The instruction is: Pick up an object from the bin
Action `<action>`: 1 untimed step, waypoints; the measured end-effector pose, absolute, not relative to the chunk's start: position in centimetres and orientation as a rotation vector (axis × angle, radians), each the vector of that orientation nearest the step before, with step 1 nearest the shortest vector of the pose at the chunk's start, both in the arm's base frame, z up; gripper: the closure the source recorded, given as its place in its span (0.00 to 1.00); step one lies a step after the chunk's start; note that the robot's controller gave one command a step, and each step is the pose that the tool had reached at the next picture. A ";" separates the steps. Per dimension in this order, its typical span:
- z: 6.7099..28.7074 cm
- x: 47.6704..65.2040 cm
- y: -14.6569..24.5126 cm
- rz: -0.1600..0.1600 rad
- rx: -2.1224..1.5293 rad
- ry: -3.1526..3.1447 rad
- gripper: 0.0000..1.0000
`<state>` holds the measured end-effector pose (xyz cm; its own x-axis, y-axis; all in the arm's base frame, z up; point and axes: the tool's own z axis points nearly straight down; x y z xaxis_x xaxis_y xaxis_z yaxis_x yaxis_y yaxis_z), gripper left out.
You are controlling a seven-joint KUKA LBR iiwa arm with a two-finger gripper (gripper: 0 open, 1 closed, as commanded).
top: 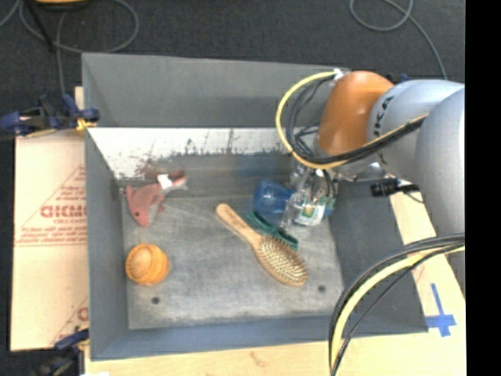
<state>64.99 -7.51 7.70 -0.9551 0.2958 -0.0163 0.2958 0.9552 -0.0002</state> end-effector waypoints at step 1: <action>7.7 65.0 -7.5 -0.005 0.466 3.090 1.00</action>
Offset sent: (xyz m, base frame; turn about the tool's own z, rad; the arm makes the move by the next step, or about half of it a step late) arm -0.0001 0.0000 0.0295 0.0000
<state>64.99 -7.51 7.70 -0.9553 0.2950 -0.0164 0.2951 0.9555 -0.0005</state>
